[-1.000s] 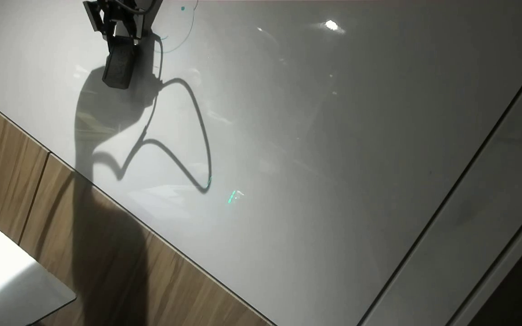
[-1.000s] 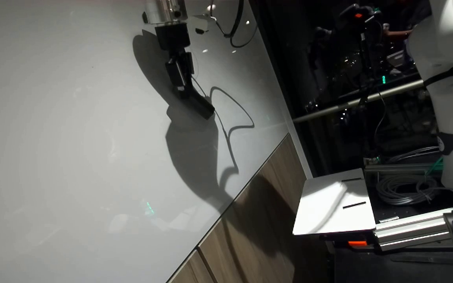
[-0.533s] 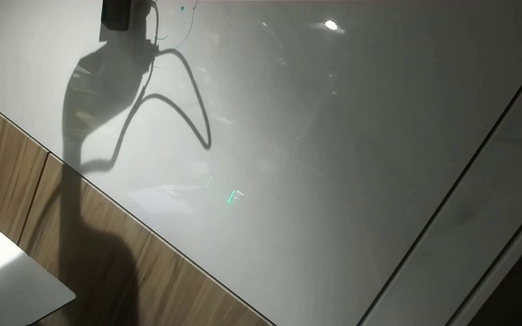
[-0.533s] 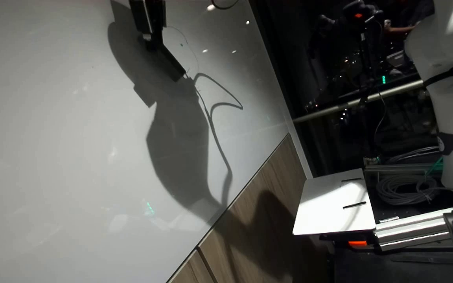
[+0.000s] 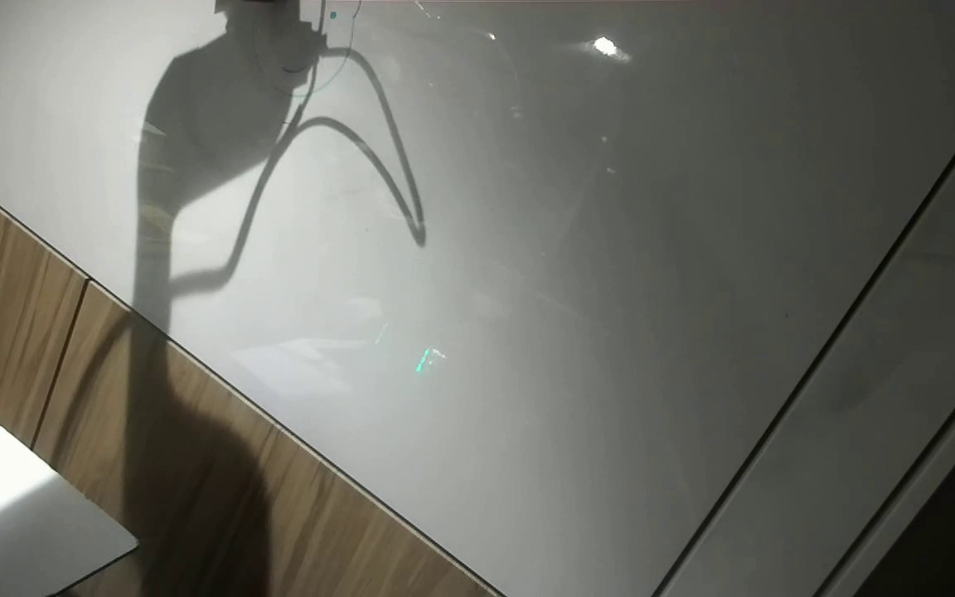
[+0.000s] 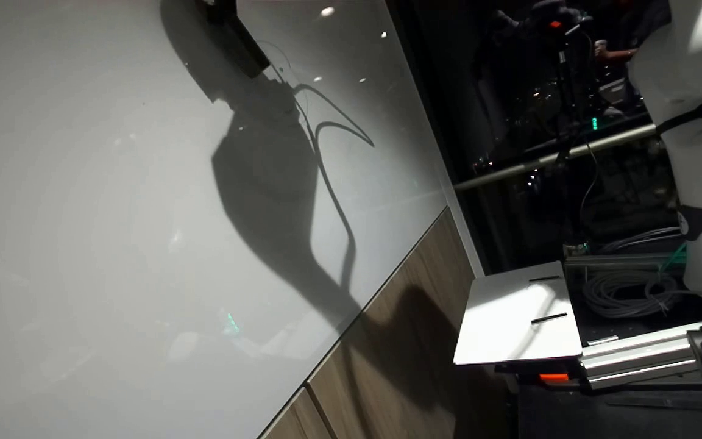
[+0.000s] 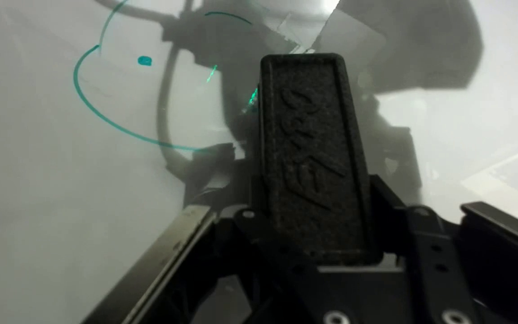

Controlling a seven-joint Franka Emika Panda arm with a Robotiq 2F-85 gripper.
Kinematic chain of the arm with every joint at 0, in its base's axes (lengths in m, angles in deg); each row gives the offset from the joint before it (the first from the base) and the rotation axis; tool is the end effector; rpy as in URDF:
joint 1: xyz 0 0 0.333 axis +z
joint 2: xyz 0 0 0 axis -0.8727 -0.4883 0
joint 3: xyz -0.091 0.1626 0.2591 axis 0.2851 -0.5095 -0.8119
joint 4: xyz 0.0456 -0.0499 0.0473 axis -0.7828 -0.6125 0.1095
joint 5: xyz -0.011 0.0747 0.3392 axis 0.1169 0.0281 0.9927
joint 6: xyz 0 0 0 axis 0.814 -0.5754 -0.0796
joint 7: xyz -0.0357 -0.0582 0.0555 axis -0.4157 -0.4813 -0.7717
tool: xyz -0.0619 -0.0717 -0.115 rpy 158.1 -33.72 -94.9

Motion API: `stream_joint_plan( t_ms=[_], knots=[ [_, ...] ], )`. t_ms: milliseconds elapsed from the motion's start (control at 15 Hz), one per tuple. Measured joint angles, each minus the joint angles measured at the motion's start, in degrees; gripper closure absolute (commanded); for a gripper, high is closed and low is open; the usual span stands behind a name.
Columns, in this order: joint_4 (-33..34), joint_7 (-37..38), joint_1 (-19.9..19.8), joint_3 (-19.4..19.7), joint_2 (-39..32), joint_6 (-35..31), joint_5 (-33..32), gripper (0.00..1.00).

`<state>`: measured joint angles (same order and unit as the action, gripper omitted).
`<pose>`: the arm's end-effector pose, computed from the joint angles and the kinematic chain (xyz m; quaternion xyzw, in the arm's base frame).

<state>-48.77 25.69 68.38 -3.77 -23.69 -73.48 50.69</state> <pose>0.4473 0.1566 0.7594 0.9233 0.1600 0.3145 0.1517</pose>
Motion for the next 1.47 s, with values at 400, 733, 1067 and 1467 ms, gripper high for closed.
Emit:
stream_joint_plan(
  t_ms=[400, 733, 1067, 1467],
  knots=[
    [-1.91, 0.2, -0.33, 1.3, -2.37, 0.89, 0.29, 0.69],
    [-6.46, 0.79, 0.28, 1.28, -2.96, 0.56, 0.46, 0.69],
    [-11.08, 1.15, -0.08, 2.7, -3.41, 0.48, 0.62, 0.69],
    [-13.48, 1.0, -1.55, 6.36, -2.99, 0.68, 2.8, 0.69]
  ],
)
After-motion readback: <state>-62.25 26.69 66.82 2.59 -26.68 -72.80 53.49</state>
